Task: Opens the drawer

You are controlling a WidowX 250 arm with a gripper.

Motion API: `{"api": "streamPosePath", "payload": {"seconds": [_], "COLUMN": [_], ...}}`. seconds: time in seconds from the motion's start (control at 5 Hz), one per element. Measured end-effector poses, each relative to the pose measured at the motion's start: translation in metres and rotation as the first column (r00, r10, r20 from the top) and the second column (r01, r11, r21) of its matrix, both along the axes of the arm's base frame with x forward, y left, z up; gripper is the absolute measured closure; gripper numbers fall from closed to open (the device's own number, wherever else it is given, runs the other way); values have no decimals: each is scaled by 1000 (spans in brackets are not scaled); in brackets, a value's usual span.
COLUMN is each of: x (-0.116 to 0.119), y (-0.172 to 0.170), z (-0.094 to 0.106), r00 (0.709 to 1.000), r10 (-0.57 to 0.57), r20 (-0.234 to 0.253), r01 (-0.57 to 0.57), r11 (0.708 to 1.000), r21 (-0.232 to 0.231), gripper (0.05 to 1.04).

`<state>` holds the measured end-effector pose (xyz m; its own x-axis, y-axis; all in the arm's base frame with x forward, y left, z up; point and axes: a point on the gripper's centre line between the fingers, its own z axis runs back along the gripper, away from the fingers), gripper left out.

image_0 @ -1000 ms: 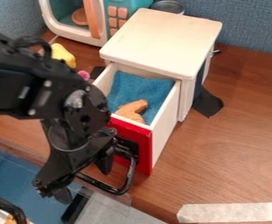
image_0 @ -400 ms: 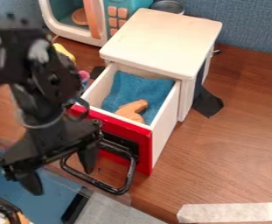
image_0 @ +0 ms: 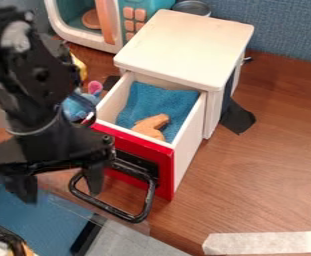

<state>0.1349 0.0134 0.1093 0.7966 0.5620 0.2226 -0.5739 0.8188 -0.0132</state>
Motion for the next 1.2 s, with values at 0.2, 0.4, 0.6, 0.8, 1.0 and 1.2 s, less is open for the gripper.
{"api": "streamPosePath", "payload": {"seconds": [0.2,0.4,0.6,0.8,1.0,1.2], "x": [8,30,54,79,97,110], "y": [-1,2,5,3,-4,-9], "z": [14,27,35,42,48,48], "r00": [992,987,988,990,982,971], "r10": [-118,-147,-144,-134,-183,-238], "r20": [36,65,49,46,48,29], "r01": [117,146,143,133,182,238], "r11": [993,989,989,991,983,971], "r21": [30,31,25,18,21,24], "gripper": [83,83,83,83,83,83]}}
